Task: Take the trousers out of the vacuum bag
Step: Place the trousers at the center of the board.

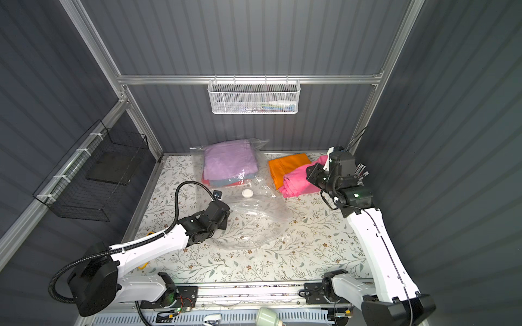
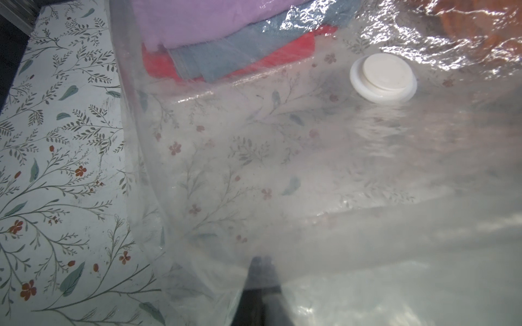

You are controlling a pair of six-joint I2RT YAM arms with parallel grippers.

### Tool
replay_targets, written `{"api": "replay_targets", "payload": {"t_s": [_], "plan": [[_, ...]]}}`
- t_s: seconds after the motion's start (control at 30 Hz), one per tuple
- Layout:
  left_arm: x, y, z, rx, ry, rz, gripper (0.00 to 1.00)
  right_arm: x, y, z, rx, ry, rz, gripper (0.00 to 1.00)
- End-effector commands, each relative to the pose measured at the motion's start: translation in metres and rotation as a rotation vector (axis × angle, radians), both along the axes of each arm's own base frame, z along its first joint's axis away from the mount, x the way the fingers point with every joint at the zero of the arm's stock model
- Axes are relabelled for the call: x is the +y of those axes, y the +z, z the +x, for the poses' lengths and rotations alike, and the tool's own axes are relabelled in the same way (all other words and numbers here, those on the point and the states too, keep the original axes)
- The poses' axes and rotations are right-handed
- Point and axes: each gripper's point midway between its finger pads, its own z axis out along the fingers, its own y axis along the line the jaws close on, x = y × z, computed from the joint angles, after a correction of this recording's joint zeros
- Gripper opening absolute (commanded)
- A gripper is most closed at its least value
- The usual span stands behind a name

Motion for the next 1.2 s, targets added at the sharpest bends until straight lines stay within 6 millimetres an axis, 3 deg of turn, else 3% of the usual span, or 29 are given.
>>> {"api": "replay_targets", "payload": {"t_s": [0.0,0.23,0.43,0.87,1.03,1.17], "plan": [[0.007,0.007,0.001,0.000,0.028,0.015,0.00,0.003,0.063,0.029,-0.221,0.010,0.019,0.01],[0.009,0.009,0.002,-0.002,0.038,0.033,0.00,0.010,0.060,0.081,-0.208,0.024,0.036,0.01],[0.008,0.011,0.004,-0.002,0.044,0.041,0.00,0.019,0.071,0.120,-0.214,0.053,0.049,0.01],[0.008,0.009,0.007,0.022,0.052,0.072,0.00,0.019,0.058,0.175,-0.200,0.088,0.063,0.01],[0.007,0.015,0.012,0.016,0.053,0.078,0.00,0.024,0.066,0.207,-0.227,0.127,0.084,0.01],[0.006,0.017,0.014,0.017,0.054,0.081,0.00,0.032,0.060,0.219,-0.204,0.170,0.097,0.01]]}}
